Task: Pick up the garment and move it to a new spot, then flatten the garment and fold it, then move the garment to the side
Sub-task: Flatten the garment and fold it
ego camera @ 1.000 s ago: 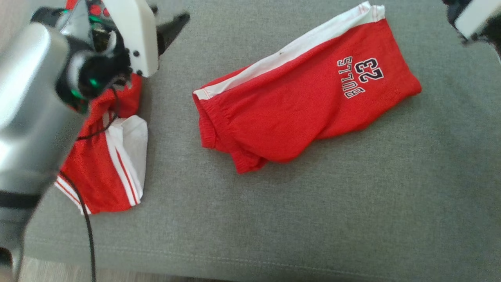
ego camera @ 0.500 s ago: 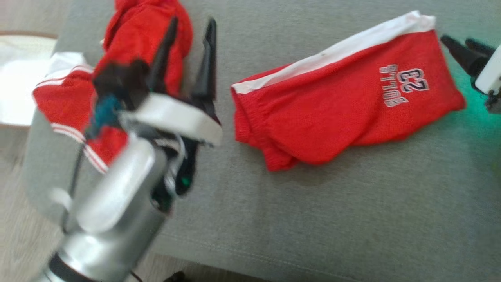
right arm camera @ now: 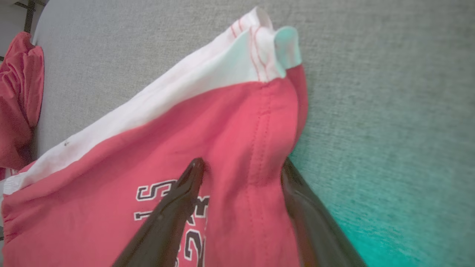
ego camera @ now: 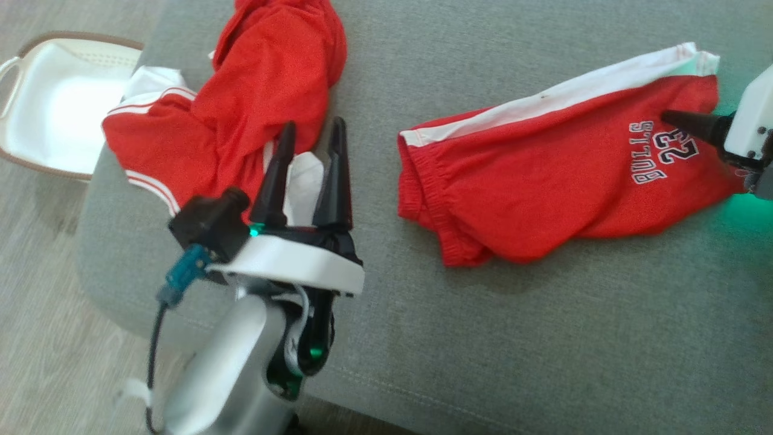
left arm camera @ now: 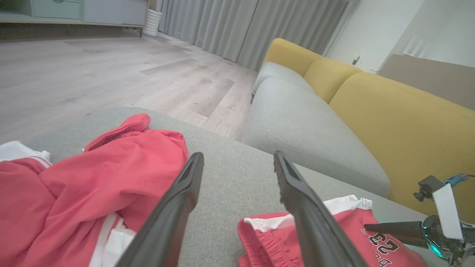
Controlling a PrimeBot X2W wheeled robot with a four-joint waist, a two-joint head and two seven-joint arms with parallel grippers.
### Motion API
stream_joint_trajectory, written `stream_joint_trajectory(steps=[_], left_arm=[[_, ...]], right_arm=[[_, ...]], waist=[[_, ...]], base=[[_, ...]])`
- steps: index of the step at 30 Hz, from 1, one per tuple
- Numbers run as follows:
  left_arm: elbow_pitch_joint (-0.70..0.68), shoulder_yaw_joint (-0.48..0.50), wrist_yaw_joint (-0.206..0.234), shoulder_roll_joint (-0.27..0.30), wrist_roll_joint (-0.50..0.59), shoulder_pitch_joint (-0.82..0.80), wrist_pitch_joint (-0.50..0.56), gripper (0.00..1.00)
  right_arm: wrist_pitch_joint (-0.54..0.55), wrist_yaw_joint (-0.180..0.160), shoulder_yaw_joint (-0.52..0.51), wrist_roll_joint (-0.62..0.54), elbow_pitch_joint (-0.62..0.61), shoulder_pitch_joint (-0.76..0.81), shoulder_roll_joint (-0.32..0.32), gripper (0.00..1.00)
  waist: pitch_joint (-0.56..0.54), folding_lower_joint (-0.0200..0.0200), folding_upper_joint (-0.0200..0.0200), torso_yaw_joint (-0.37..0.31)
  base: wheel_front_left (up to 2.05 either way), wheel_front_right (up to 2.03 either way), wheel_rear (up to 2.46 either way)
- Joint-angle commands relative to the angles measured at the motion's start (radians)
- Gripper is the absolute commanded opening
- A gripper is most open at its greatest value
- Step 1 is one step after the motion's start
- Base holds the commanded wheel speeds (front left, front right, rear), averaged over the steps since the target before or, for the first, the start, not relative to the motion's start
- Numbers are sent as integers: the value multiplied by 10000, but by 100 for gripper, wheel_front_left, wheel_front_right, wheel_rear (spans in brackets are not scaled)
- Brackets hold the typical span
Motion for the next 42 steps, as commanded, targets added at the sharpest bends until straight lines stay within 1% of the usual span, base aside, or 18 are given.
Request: stream_joint_trajectory(steps=[1, 3, 4, 6, 11, 14, 16, 18, 22, 25, 28, 32, 35, 38, 42], left_arm=[[-380, 437, -72, 24, 252, -5, -84, 100], [-484, 637, -175, -167, 686, 249, -85, 100], [-490, 807, -241, -306, 1122, 479, -85, 100], [-442, 911, -322, -396, 1513, 654, -86, 100], [-438, 1263, -537, -512, 2028, 956, -86, 100], [-419, 1486, -655, -532, 2346, 1046, -86, 100], [-343, 1577, -754, -537, 2569, 1079, -87, 100], [-273, 1673, -837, -541, 2769, 1102, -87, 100], [-156, 1836, -1003, -547, 2823, 1187, -87, 100], [-66, 1788, -1034, -548, 2787, 1199, -87, 100], [-86, 1709, -1004, -549, 2648, 1163, -87, 100], [-91, 1584, -965, -550, 2318, 1120, -87, 100], [-16, 1551, -948, -550, 2157, 1125, -87, 100], [16, 1522, -937, -550, 1998, 1159, -87, 100], [12, 1496, -919, -550, 1789, 1234, -87, 100]], right_arm=[[277, -7, 336, 11, -68, 612, 332, 100], [231, -7, 367, -78, -33, 590, 456, 100], [49, -7, 426, -303, 5, 530, 514, 78], [-231, -7, 479, -554, 22, 480, 550, 0], [-1268, -7, 381, -862, 227, 341, 648, 0], [-1747, -7, 304, -920, 202, 316, 665, 0], [-1854, -7, 283, -901, 122, 358, 594, 0], [-1953, -7, 275, -903, 45, 409, 459, 0], [-2044, -7, 296, -920, -95, 535, 89, 0], [-2144, -7, 372, -1081, -116, 593, -277, 0], [-2323, -7, 293, -1041, -105, 574, -555, 0], [-2243, -7, 310, -1139, 85, 331, -777, 0], [-2205, -7, 302, -1218, 120, -15, -602, 0], [-2274, -7, 188, -1111, -85, -256, -130, 0], [-1791, -7, 244, -940, -291, -310, 576, 0]], waist=[[-36, 1, -1, 88], [-73, 1, -1, 161], [-126, 1, -1, 197], [-205, 1, -1, 186], [-439, 1, -1, -116], [-648, 1, -1, -537], [-779, 1, -1, -877], [-890, 1, -1, -1247], [-988, 1, -1, -1958], [-971, 1, -1, -2367], [-907, 1, -1, -2607], [-887, 1, -1, -2687], [-978, 1, -1, -2652], [-1114, 1, -1, -2550], [-1248, 1, -1, -2361]], base=[[0, 0, 0], [0, 0, 0], [0, 0, 0], [0, 0, 0], [0, 0, 0], [0, 0, 0], [0, 0, 0], [0, 0, 0], [0, 0, 0], [0, 0, 0], [0, 0, 0], [0, 0, 0], [0, 0, 0], [0, 0, 0], [0, 0, 0]])
